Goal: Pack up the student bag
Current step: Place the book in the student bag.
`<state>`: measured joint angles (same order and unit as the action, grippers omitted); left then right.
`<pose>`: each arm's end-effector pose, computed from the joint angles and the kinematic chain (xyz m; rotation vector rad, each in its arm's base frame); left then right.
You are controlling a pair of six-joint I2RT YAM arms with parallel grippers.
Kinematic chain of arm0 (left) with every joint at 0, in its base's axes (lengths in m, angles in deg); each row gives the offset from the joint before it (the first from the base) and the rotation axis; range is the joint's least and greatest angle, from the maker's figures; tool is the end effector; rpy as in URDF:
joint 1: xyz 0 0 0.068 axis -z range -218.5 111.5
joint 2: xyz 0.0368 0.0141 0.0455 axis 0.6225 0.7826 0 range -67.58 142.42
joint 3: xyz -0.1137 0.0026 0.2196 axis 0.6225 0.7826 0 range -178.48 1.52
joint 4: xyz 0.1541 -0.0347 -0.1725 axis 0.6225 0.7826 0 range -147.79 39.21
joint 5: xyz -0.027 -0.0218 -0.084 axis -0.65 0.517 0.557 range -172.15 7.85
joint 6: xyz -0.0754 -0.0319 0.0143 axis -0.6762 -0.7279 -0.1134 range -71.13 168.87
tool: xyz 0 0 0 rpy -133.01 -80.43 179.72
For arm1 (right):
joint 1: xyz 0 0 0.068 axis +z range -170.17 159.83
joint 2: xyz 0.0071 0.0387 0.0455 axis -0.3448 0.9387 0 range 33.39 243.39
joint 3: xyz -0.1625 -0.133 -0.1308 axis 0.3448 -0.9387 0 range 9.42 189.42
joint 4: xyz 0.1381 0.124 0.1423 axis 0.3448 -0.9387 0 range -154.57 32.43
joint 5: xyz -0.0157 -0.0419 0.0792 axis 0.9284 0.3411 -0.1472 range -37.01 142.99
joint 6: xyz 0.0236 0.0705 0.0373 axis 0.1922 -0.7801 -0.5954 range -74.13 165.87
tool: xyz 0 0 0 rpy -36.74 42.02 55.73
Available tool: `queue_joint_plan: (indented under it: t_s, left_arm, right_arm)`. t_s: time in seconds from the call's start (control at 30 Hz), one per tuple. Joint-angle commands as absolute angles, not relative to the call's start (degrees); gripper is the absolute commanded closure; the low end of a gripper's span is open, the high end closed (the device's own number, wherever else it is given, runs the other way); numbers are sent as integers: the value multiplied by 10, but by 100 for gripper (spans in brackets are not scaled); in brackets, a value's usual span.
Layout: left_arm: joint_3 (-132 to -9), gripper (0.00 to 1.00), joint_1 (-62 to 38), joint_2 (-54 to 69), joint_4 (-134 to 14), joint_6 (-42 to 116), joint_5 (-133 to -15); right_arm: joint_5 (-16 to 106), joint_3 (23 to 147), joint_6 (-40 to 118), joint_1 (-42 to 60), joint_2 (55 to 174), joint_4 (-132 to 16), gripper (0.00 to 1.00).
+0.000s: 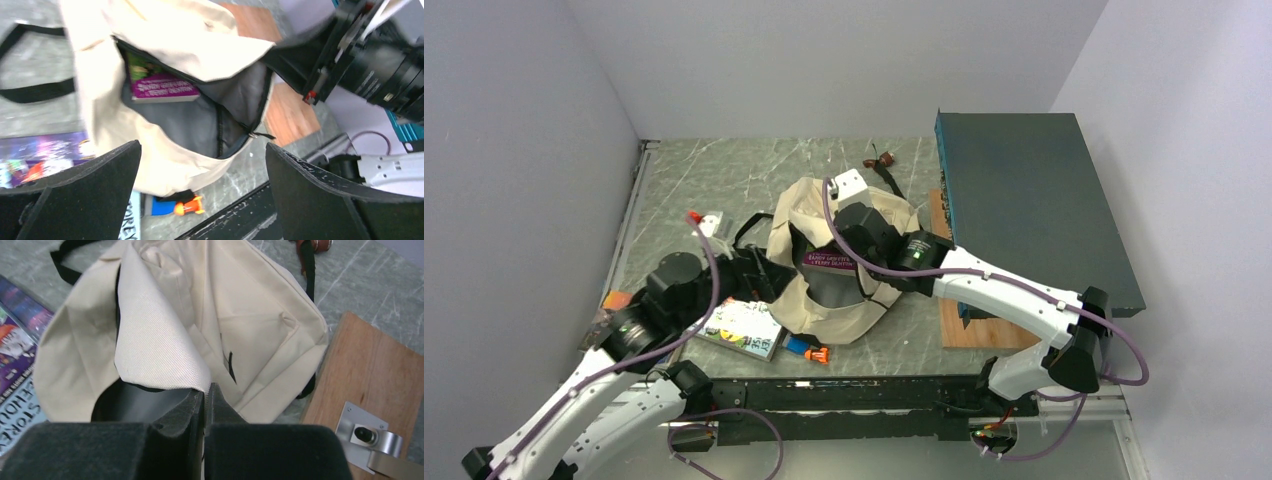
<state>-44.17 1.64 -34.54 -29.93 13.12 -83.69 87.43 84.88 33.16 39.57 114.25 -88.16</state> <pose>0.1231 -0.1011 0.3103 0.0541 1.9328 -0.8884 0.1921 0.2476 0.3089 -0.5219 2.0120 0.1050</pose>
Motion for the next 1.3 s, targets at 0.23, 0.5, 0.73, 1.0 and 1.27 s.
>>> queue_joint_plan:
  t_s: [0.23,0.5,0.73,1.0,1.27]
  left_arm:
    - [-491,0,10,-303,0,-31,-1042]
    - [-371,0,10,-426,70,-326,-950]
    - [-299,0,9,-482,62,-425,-960]
    - [-278,0,10,-384,53,-449,-962]
    - [-283,0,9,-385,89,-463,-1021]
  right_arm:
    - [1007,857,414,401,1095,-903,100]
    - [948,834,391,401,1095,-880,96]
    - [905,834,381,402,1118,-862,96]
    - [888,839,383,403,1116,-860,92]
    - [867,856,389,414,1121,-916,29]
